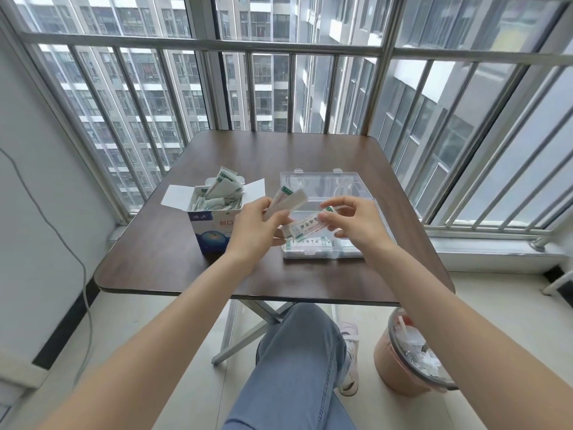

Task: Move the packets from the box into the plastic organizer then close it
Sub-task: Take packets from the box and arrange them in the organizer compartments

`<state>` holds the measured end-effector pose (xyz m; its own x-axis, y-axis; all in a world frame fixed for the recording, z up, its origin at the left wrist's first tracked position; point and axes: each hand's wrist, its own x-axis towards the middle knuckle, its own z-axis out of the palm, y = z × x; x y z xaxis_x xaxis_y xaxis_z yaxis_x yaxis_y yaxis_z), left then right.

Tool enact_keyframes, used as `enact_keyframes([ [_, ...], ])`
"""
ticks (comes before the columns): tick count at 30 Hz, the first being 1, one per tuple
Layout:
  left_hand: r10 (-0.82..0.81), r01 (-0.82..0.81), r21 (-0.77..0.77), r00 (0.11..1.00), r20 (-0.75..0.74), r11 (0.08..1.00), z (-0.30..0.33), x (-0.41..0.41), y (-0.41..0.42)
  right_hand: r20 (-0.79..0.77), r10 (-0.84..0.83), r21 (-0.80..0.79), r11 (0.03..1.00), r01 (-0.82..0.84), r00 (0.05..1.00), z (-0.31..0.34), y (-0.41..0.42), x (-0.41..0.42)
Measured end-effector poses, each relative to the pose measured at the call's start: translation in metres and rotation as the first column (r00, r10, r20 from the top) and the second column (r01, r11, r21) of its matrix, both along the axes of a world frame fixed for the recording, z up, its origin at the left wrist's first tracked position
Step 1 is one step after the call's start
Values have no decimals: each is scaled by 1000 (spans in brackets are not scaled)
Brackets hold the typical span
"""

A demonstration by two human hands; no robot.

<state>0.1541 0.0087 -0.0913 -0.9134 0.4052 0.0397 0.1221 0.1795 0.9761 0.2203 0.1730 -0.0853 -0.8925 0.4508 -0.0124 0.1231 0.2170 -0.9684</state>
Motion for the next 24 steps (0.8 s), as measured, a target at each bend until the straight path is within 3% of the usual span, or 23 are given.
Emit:
enact_keyframes([
  [6,-51,-30,-255,951,-306,966,-4,4,-3,92,-106,148,985,92,990,-16,5,-6],
  [9,-93,-16,-320,941,-325,947,-7,3,1,120,-148,304,947,106,982,-22,3,-12],
  [14,-182,17,-450,928,-326,893,-9,0,7,238,-158,578,816,-9,958,-22,-7,-13],
  [24,-269,35,-607,915,-299,794,-16,-14,17,305,-152,812,558,-173,940,-19,-15,-10],
])
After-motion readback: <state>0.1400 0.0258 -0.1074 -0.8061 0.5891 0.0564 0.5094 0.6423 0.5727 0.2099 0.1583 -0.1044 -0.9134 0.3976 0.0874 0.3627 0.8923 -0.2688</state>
